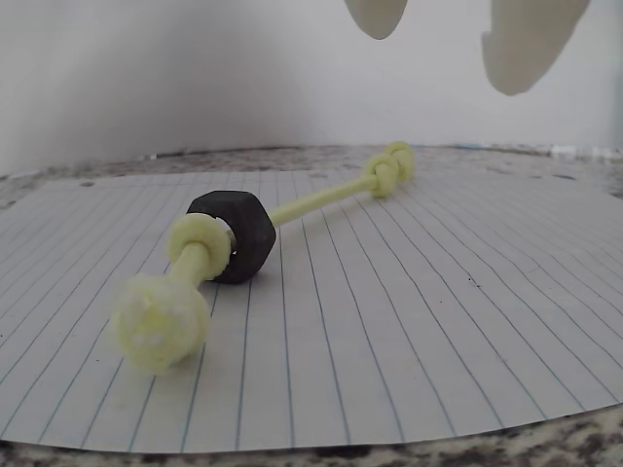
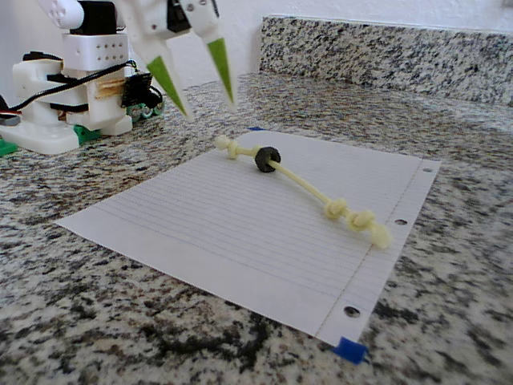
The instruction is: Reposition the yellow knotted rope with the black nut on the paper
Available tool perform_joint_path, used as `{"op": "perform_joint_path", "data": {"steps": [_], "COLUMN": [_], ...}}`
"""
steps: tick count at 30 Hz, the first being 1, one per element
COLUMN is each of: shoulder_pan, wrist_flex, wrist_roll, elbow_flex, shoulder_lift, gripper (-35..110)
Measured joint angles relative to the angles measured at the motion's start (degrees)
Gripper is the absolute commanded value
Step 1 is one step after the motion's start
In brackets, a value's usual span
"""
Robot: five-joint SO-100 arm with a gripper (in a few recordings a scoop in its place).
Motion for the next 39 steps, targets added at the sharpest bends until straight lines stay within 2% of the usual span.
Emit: {"op": "perform_joint_path", "data": {"steps": [6, 15, 28, 39], "shoulder_pan": [-2.11, -6.33, -10.63, -11.78], "wrist_flex": [-2.20, -8.00, -8.17, -8.00], "wrist_roll": [13.80, 26.37, 37.71, 41.57], "elbow_flex": [-0.79, -0.79, -0.79, -0.79], "shoulder_lift": [-4.48, -9.05, -12.92, -17.14], "gripper": [48, 47, 44, 44]}}
